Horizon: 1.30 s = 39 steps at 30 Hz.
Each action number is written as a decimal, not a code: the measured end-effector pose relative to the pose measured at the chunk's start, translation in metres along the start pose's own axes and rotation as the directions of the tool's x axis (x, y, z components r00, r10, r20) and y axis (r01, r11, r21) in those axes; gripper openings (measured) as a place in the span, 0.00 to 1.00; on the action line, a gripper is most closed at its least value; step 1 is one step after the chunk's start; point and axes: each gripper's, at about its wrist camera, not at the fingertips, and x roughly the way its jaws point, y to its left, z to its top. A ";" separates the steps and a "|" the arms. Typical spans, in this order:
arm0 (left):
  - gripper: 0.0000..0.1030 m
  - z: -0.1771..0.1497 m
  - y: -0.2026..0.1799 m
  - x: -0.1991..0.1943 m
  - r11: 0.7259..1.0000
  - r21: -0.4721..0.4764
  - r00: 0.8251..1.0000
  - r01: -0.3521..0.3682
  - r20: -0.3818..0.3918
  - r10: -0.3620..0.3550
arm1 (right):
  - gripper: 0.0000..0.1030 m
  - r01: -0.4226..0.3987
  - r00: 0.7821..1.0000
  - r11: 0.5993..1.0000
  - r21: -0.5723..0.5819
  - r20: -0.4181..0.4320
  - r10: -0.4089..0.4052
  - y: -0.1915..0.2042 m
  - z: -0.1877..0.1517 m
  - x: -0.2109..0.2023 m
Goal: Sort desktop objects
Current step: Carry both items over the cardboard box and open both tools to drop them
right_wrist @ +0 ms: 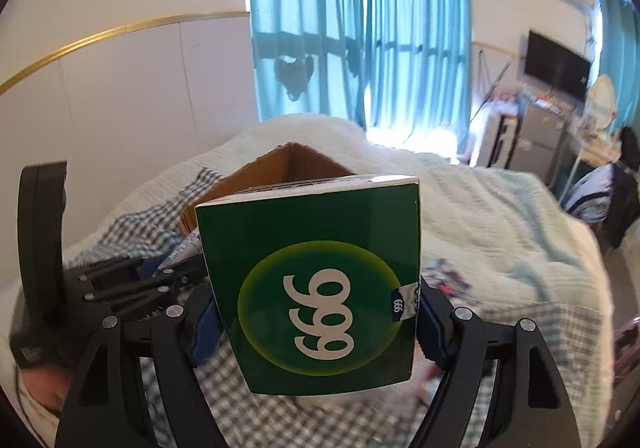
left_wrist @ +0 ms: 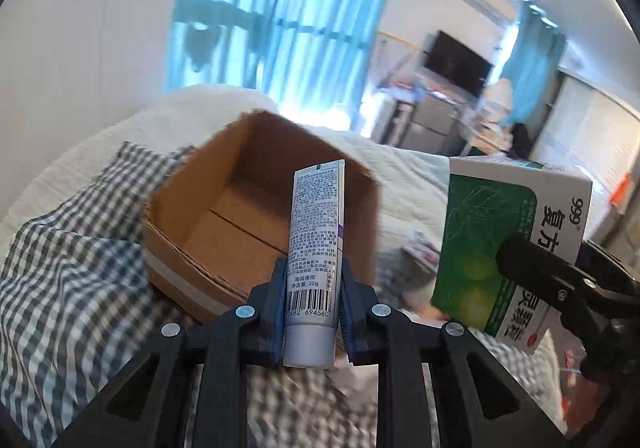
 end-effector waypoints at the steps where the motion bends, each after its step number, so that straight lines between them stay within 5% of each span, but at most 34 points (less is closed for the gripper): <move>1: 0.22 0.003 0.005 0.010 1.000 -0.002 1.000 -0.018 0.004 0.018 | 0.75 -0.020 1.000 1.000 0.015 -0.014 0.020 0.002 0.005 0.019; 10: 0.22 0.028 0.036 0.062 0.993 0.030 0.992 -0.116 0.046 0.115 | 0.75 -0.058 0.991 0.998 0.021 -0.120 0.060 -0.005 0.015 0.138; 15: 0.23 0.022 0.041 0.069 0.989 0.056 0.990 -0.136 0.056 0.133 | 0.79 -0.092 0.990 0.995 0.033 -0.107 0.095 -0.018 0.015 0.154; 17: 0.33 0.021 0.044 0.068 0.988 0.038 0.988 -0.152 0.046 0.150 | 0.82 -0.071 0.993 0.996 0.045 -0.095 0.075 -0.024 0.016 0.149; 19: 0.76 0.021 0.045 0.064 0.985 0.019 0.985 -0.169 0.034 0.168 | 0.84 -0.059 0.994 0.996 0.072 -0.083 0.065 -0.030 0.018 0.141; 20: 0.79 0.021 0.044 0.058 0.986 0.008 0.985 -0.168 0.046 0.168 | 0.85 -0.068 0.994 0.994 0.091 -0.075 0.075 -0.034 0.019 0.136; 30: 0.80 0.005 0.016 0.003 0.988 0.006 0.983 -0.157 0.092 0.156 | 0.86 0.011 1.000 0.995 0.095 0.026 -0.014 -0.060 0.013 0.038; 39: 0.80 -0.019 -0.063 -0.015 0.995 0.094 0.998 -0.035 0.054 0.030 | 0.86 0.185 0.982 0.969 0.165 0.010 -0.189 -0.127 -0.035 -0.042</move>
